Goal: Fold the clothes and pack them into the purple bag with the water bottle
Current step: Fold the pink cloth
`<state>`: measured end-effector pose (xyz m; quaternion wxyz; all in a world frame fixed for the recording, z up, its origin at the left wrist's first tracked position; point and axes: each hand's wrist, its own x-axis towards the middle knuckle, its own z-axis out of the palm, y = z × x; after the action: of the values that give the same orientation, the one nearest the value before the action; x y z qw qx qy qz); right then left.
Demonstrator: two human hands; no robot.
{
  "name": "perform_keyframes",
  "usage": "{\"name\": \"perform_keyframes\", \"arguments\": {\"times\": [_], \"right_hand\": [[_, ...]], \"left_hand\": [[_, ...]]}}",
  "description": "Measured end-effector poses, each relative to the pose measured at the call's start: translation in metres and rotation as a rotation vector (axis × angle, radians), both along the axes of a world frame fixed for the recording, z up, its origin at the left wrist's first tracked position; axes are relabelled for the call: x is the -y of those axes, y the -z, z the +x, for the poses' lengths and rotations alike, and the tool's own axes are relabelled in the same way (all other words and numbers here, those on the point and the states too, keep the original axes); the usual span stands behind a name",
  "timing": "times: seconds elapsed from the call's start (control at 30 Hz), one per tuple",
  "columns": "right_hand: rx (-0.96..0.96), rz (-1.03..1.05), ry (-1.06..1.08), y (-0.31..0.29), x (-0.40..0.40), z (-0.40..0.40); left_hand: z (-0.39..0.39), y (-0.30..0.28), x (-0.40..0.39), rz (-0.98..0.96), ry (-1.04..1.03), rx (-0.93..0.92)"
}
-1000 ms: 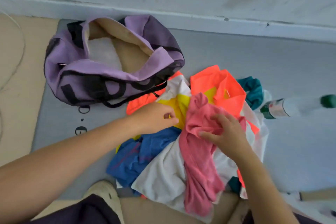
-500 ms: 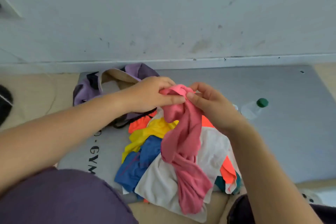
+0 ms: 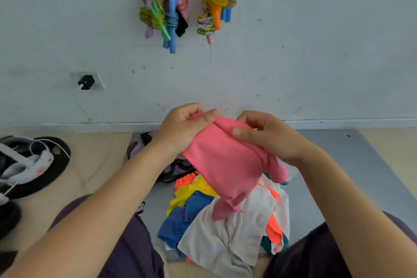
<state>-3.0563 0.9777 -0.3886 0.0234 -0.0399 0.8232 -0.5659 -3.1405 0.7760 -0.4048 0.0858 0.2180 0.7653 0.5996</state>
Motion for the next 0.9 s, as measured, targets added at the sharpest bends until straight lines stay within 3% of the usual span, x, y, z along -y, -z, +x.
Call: {"name": "perform_keyframes", "arguments": {"times": [0.23,0.33,0.4,0.53,0.63,0.77,0.9], "right_hand": [[0.144,0.040,0.092,0.025,-0.023,0.027],[0.227,0.147,0.110,0.042,-0.028,0.029],[0.238,0.112,0.127,0.046,-0.025,0.028],[0.226,-0.011,0.125,0.051,-0.017,0.025],[0.210,-0.117,0.095,0.054,-0.014,0.023],[0.193,-0.222,0.024,0.058,-0.014,0.018],[0.234,-0.180,0.001,0.061,-0.020,0.018]], "left_hand": [[0.013,0.044,0.022,-0.124,-0.108,-0.038],[0.010,0.066,0.027,-0.378,-0.058,-0.067],[0.008,0.073,0.025,-0.507,0.026,-0.075],[0.023,0.070,0.002,-0.159,0.223,0.096],[0.040,0.073,-0.018,-0.087,0.377,0.146],[0.043,0.071,-0.028,-0.090,0.310,0.056],[0.029,0.061,-0.021,0.003,0.117,0.036]]}}
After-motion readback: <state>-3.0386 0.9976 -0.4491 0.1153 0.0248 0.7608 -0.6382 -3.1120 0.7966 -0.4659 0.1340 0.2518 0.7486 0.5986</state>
